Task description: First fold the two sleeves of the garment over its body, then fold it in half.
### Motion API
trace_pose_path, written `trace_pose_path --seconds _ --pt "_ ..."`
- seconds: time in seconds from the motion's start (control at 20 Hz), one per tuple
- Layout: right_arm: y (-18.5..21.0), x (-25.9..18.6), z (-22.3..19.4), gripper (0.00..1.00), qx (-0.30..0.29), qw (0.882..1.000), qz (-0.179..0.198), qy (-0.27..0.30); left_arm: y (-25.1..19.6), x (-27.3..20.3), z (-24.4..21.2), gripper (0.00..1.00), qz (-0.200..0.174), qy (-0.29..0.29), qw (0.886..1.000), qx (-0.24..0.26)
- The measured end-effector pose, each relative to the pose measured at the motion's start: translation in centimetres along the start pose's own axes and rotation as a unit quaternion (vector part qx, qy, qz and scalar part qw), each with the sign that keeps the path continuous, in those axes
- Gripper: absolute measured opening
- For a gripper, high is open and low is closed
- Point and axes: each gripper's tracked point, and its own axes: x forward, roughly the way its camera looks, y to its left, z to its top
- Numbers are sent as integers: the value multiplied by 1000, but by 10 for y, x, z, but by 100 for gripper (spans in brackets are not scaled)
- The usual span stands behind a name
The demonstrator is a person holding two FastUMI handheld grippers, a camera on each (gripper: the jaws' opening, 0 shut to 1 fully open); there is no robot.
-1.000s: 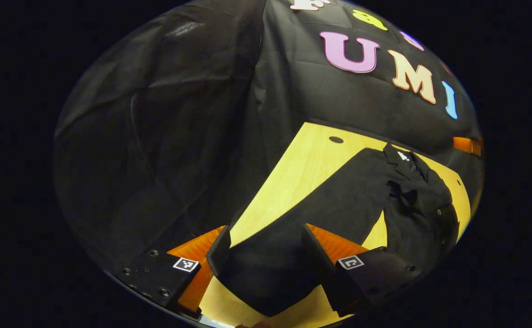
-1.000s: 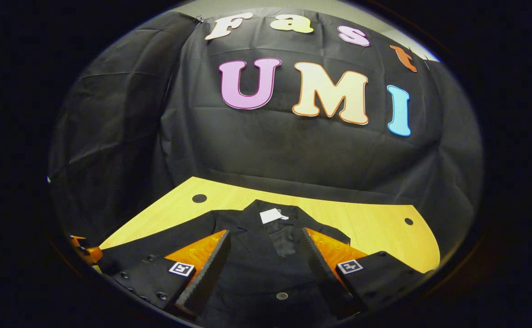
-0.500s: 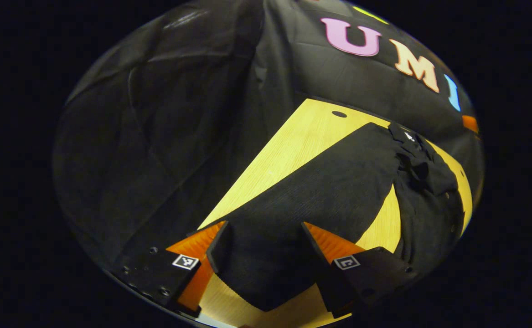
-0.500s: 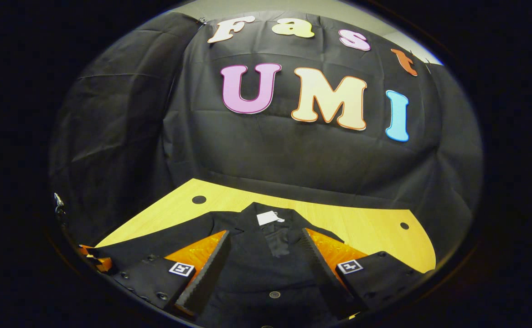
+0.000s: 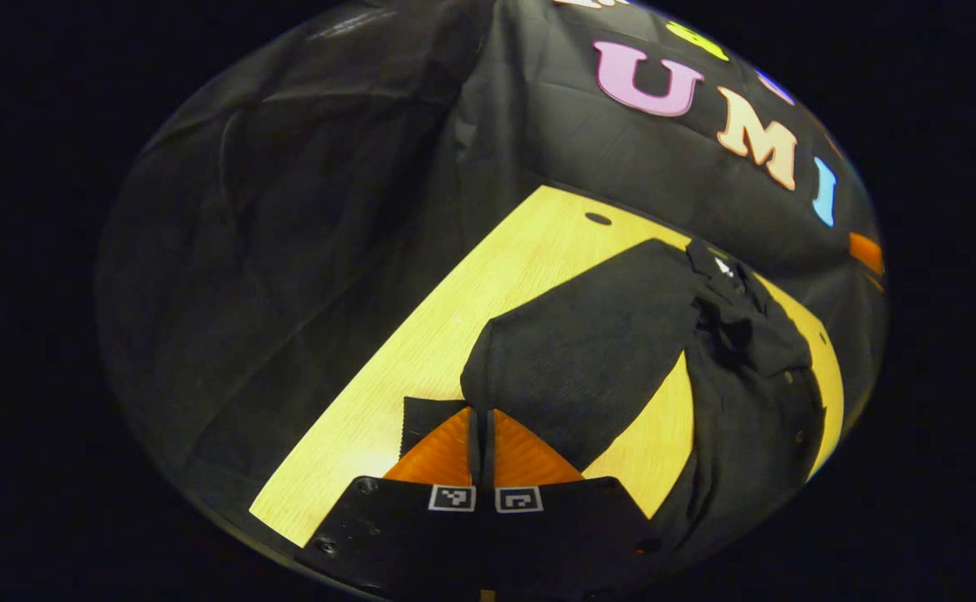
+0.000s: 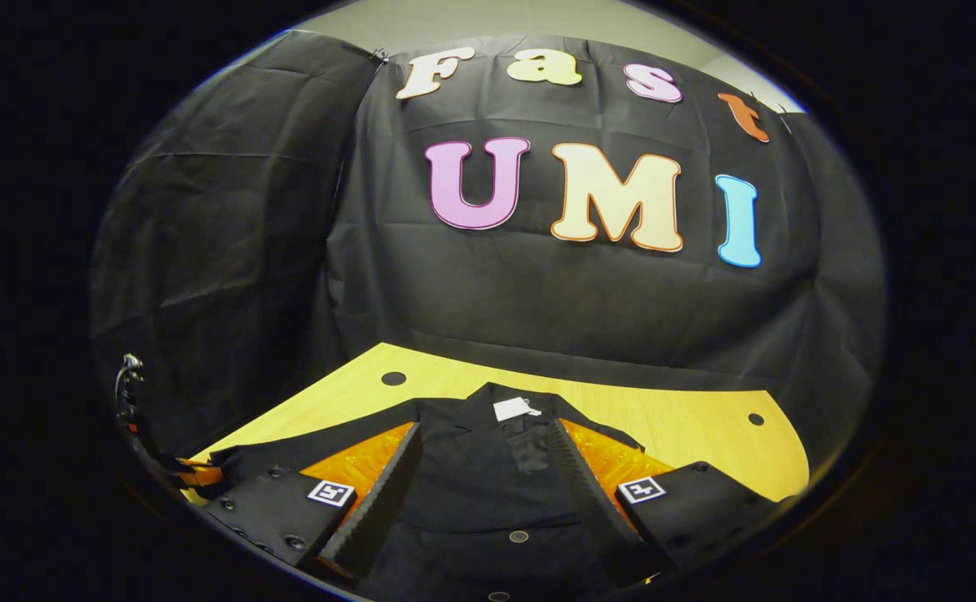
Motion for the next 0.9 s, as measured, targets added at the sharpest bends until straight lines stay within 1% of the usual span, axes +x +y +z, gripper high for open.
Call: trace_pose_path --seconds 0.1,0.2,0.35,0.45,0.55,0.9 --pt "-2 -10 -1 98 6 1000 13 -9 -8 -6 26 0 -5 -34 999 15" --pt "-10 -19 -5 98 13 1000 17 -11 -18 -8 51 0 -8 -55 998 35" --pt "-29 -32 -9 98 26 999 11 -16 -50 -18 99 0 -30 -108 992 56" --pt "-41 -40 -12 98 36 999 10 -20 -74 -17 120 0 -49 -135 987 73" --pt "-58 -51 -17 98 44 999 -1 -19 -99 -10 130 0 -65 -142 984 91" --pt "-122 -86 -31 99 67 997 -43 -24 -171 0 148 0 -106 -148 975 124"
